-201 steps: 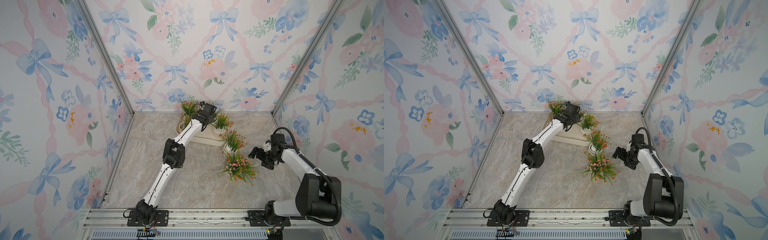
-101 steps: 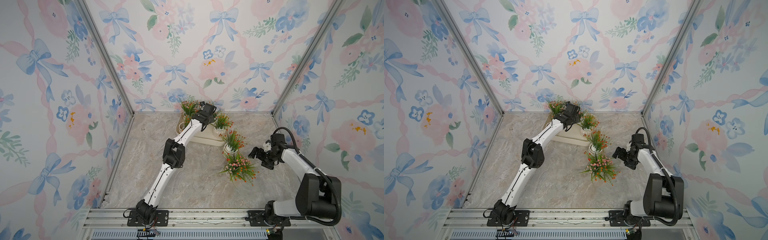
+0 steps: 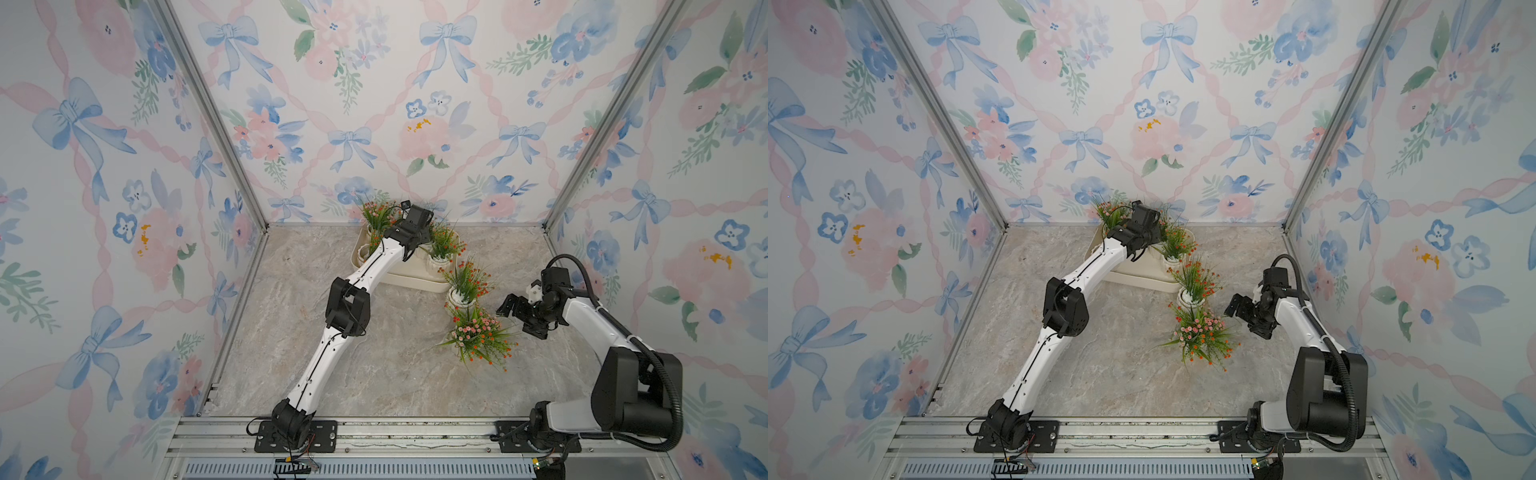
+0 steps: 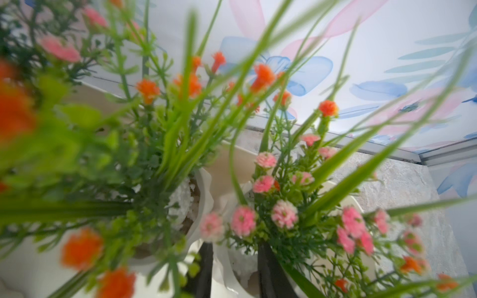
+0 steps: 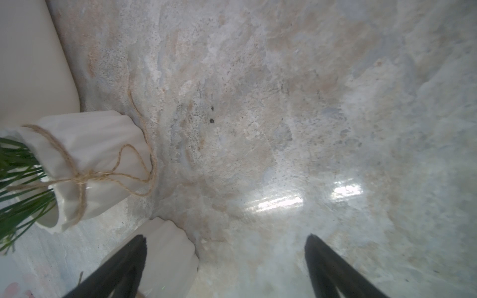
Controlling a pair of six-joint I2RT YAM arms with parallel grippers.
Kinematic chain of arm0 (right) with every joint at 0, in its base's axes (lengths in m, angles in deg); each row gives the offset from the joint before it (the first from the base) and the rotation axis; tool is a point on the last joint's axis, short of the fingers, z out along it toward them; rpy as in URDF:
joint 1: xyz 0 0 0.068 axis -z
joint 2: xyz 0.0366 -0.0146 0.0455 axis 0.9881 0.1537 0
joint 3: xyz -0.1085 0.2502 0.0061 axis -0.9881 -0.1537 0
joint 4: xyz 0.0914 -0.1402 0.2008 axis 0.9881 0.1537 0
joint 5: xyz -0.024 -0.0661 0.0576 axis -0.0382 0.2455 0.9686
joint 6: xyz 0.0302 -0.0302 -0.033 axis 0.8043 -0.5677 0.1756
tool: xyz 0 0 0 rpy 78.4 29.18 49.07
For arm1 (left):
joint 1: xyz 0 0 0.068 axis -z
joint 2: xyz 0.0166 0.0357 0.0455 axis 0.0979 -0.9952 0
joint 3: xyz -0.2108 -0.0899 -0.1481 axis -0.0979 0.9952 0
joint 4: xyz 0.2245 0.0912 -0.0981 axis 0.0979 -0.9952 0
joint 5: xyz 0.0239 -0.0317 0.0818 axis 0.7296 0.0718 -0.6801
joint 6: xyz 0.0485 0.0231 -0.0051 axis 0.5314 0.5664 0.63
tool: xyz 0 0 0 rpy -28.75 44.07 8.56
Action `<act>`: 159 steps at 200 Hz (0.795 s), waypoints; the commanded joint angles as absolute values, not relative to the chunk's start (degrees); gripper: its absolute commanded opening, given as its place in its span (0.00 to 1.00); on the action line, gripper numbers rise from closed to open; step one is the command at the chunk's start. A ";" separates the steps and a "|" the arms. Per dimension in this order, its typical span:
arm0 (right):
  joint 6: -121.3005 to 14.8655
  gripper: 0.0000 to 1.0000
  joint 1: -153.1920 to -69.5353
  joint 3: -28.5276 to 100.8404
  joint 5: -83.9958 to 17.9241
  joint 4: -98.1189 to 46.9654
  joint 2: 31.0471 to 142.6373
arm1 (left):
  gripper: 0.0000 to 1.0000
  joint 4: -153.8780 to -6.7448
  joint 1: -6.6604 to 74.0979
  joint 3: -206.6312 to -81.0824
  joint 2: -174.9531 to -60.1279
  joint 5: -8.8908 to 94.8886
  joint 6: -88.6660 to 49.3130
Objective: Put the potted gypsophila into the storage box
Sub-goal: Place the baby's breath potted plant at the storage box.
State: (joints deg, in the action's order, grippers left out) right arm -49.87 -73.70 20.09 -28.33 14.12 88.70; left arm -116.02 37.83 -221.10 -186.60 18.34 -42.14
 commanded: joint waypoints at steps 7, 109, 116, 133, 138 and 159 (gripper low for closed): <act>-50.17 0.97 -73.61 20.91 -28.51 14.31 90.52 | 0.30 -115.52 37.46 -221.89 -187.23 19.17 -42.06; -49.22 0.97 -74.41 21.84 -29.10 15.18 89.30 | 0.79 -115.61 37.35 -208.34 -171.47 16.19 -37.05; -48.95 0.97 -74.64 22.13 -29.42 15.51 89.37 | 0.86 -115.61 37.42 -206.78 -169.90 15.94 -36.71; -48.29 0.97 -75.24 23.23 -30.65 17.11 89.64 | 0.97 -115.69 37.36 -202.92 -165.98 15.42 -36.07; -48.13 0.97 -75.35 23.52 -31.02 17.48 89.73 | 0.98 -115.69 37.39 -201.67 -164.71 15.10 -35.96; -47.40 0.97 -76.29 24.37 -32.33 18.59 89.73 | 0.98 -115.68 37.52 -195.91 -158.94 12.84 -35.00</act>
